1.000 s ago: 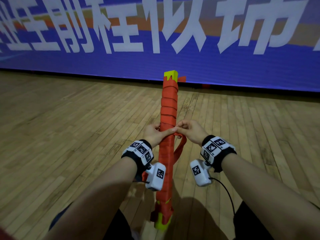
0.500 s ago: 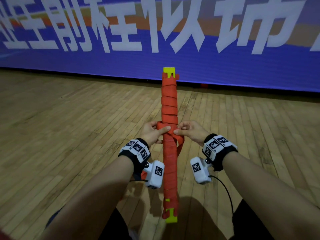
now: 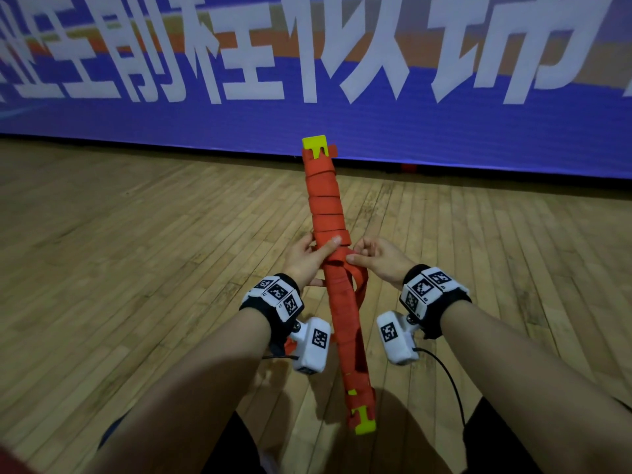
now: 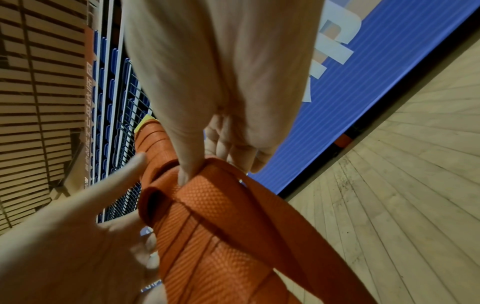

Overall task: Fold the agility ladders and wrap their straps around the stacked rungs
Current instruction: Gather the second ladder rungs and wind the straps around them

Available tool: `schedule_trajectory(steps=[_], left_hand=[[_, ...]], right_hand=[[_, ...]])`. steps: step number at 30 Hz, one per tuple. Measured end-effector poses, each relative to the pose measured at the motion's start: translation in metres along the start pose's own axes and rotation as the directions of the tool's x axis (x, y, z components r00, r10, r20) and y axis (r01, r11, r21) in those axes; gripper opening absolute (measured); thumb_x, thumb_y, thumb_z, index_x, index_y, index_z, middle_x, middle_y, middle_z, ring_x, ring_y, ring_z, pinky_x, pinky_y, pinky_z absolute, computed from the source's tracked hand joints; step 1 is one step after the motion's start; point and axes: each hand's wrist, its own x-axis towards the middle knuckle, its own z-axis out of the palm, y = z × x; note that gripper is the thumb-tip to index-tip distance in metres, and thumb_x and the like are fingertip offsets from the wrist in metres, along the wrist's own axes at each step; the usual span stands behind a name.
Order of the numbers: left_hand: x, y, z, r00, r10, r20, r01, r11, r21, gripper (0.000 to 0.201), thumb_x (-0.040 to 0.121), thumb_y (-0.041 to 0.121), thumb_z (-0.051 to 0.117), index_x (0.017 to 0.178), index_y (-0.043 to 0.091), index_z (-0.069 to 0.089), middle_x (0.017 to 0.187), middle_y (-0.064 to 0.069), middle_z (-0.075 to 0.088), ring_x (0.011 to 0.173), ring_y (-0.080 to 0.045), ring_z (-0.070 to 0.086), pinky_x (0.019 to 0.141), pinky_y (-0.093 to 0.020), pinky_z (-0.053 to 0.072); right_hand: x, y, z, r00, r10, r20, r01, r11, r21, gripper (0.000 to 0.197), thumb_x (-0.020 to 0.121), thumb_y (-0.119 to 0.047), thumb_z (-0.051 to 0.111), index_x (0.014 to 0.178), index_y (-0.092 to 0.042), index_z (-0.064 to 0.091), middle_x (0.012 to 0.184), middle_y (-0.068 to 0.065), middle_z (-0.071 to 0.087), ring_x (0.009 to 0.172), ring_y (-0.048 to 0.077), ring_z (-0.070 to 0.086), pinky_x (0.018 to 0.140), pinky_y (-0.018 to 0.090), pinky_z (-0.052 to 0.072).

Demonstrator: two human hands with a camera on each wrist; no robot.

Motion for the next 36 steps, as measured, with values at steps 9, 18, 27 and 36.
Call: schedule_trajectory(steps=[9,18,27,36], left_hand=[[0.003,-0.014,0.000,1.000,-0.003,0.018,0.003,1.000,0.015,0.037,0.095,0.037,0.053,0.124,0.015,0.047,0.114,-0.007,0.063,0.098,-0.024,0.065,0.074,-0.055,0.056],[0.009,-0.046,-0.006,0.999,-0.033,0.034,0.028,0.990,0.136,0.033,0.097,0.035,0.050,0.124,0.015,0.045,0.124,-0.010,0.058,0.108,-0.026,0.062,0.060,-0.042,0.058],[0.020,-0.061,-0.016,1.000,0.019,-0.009,-0.017,0.981,0.194,0.020,0.096,0.034,0.052,0.113,0.023,0.047,0.124,-0.012,0.054,0.103,-0.026,0.061,0.048,-0.027,0.055],[0.022,-0.068,-0.010,0.985,-0.057,0.164,0.035,0.991,0.130,0.038,0.098,0.032,0.049,0.132,0.017,0.043,0.122,-0.006,0.060,0.107,-0.027,0.062,0.071,-0.046,0.058]], right_hand=[[-0.001,0.010,0.003,1.000,0.024,0.012,-0.023,0.994,-0.109,0.022,0.090,-0.002,0.059,0.077,-0.013,0.047,0.062,-0.004,0.061,0.054,0.004,0.058,0.058,0.018,0.048],[0.000,0.030,0.001,0.987,0.109,0.121,-0.055,0.923,-0.382,0.014,0.089,-0.007,0.062,0.082,-0.016,0.054,0.074,-0.002,0.059,0.073,0.017,0.058,0.072,0.028,0.048],[0.004,0.032,-0.001,0.950,0.148,0.273,0.012,0.860,-0.509,0.012,0.094,-0.006,0.053,0.100,-0.012,0.061,0.079,-0.010,0.055,0.073,0.001,0.050,0.063,0.006,0.040],[0.006,0.046,-0.004,0.954,0.192,0.233,0.002,0.768,-0.641,0.014,0.097,-0.007,0.046,0.089,-0.014,0.056,0.083,-0.005,0.061,0.072,0.000,0.052,0.064,0.010,0.037]])
